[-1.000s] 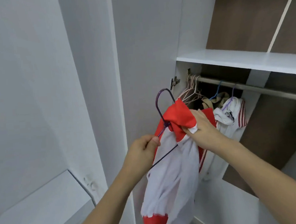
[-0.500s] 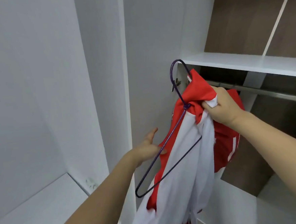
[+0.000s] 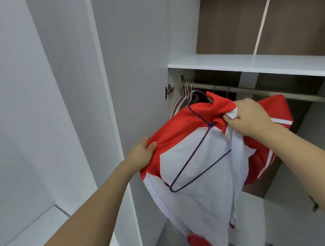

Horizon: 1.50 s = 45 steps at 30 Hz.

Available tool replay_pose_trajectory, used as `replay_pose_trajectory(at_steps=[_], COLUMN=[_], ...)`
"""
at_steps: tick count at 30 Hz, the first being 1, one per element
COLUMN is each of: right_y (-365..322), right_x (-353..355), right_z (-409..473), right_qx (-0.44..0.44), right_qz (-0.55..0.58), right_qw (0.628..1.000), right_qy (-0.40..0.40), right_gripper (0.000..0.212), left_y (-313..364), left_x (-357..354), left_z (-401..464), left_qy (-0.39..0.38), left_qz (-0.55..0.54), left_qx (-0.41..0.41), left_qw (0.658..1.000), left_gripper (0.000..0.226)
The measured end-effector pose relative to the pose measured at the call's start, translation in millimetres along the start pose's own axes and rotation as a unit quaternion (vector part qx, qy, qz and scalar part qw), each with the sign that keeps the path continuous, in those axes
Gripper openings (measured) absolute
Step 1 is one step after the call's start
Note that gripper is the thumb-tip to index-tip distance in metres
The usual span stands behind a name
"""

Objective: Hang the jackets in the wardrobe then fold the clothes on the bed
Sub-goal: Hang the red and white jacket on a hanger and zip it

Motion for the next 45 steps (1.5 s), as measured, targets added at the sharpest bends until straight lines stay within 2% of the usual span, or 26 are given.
replay_pose_trajectory(at_steps=[2,4,6,9,11,13,15,17,18,20,21,22,25,27,30,32,35,38,41,45], right_y=[7.7,9.4,5.5,-5.1,-13.9,-22.0,-23.5,-20.1,-17.6,-13.4,-12.7,-13.4,-16.3,-19.9,-21.2,-18.5,-8.8,15.2,49.3,97.1], right_x=[-6.2,-12.4,-17.5,-21.6,-25.7,-28.6,-26.6,-19.8,-15.6,-9.2,-7.5,-7.1,-13.9,-17.5,-24.2,-28.0,-32.7,-40.5,-45.7,-48.4], right_z=[-4.2,-5.2,-3.5,-0.9,-0.3,-0.3,1.5,4.3,5.7,7.2,7.3,6.9,1.9,-3.5,-11.1,-17.5,-29.7,-37.3,-41.9,-43.9], right_qx=[-0.062,-0.13,-0.187,-0.235,-0.232,-0.217,-0.228,-0.267,-0.289,-0.315,-0.318,-0.316,-0.301,-0.274,-0.193,-0.171,-0.175,-0.259,-0.361,-0.383], right_qz=[-0.037,-0.047,-0.004,0.067,0.086,0.102,0.151,0.238,0.276,0.328,0.336,0.332,0.307,0.277,0.151,0.058,0.022,0.139,0.217,0.227], right_qw=[0.997,0.99,0.982,0.97,0.969,0.971,0.962,0.934,0.916,0.89,0.887,0.889,0.903,0.921,0.968,0.981,0.979,0.954,0.907,0.895], right_qy=[0.028,0.042,0.031,0.016,-0.008,-0.026,-0.019,0.003,0.012,0.016,0.01,-0.002,-0.008,0.006,0.048,0.076,0.105,0.066,0.004,-0.012], right_gripper=[0.044,0.043,0.043,0.035,0.034,0.037,0.041,0.042,0.04,0.035,0.032,0.029,0.036,0.041,0.016,0.01,0.017,0.004,0.031,0.033], left_y=[13.1,28.8,46.6,78.1,96.9,117.0,130.0,127.8,121.5,99.8,89.1,80.6,70.3,74.5,86.6,94.3,101.8,106.5,115.0,135.3], left_x=[11.1,14.0,7.7,-1.9,-4.3,-5.8,-3.6,1.0,2.3,-0.5,-2.9,-5.0,-9.7,-10.7,-16.2,-23.8,-40.5,-63.0,-94.4,-137.3], left_z=[2.2,2.1,0.4,-4.6,-5.4,-5.6,-4.9,-4.1,-3.8,-3.4,-5.0,-5.8,-6.5,-5.7,-2.8,1.4,9.0,18.7,33.0,58.2], left_qy=[0.013,0.017,0.005,-0.021,-0.036,-0.051,-0.024,0.021,0.021,-0.002,-0.004,0.001,0.029,0.047,0.063,0.063,0.047,0.03,0.009,-0.019], left_qz=[0.123,0.113,-0.046,-0.287,-0.377,-0.393,-0.319,-0.166,-0.061,0.173,0.257,0.289,0.224,0.192,0.177,0.163,0.129,0.12,0.161,0.203], left_qx=[-0.038,-0.018,0.043,0.102,0.077,0.007,-0.1,-0.219,-0.261,-0.26,-0.24,-0.229,-0.227,-0.225,-0.229,-0.218,-0.195,-0.182,-0.184,-0.176], left_qw=[0.992,0.993,0.998,0.952,0.922,0.918,0.942,0.961,0.963,0.95,0.936,0.93,0.948,0.954,0.955,0.96,0.971,0.975,0.97,0.963], left_gripper=[0.025,0.026,0.023,0.022,0.021,0.021,0.02,0.023,0.031,0.064,0.073,0.073,0.042,0.031,0.022,0.02,0.015,0.011,0.008,0.008])
Point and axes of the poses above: each hand's wrist, its own z-axis towards the middle knuckle, its own x-axis out of the back of the hand, y = z × x, the point moved 2 cm from there along z, towards the middle knuckle, and after that the axes turned 1 degree about -x, right-handed, at the moved point
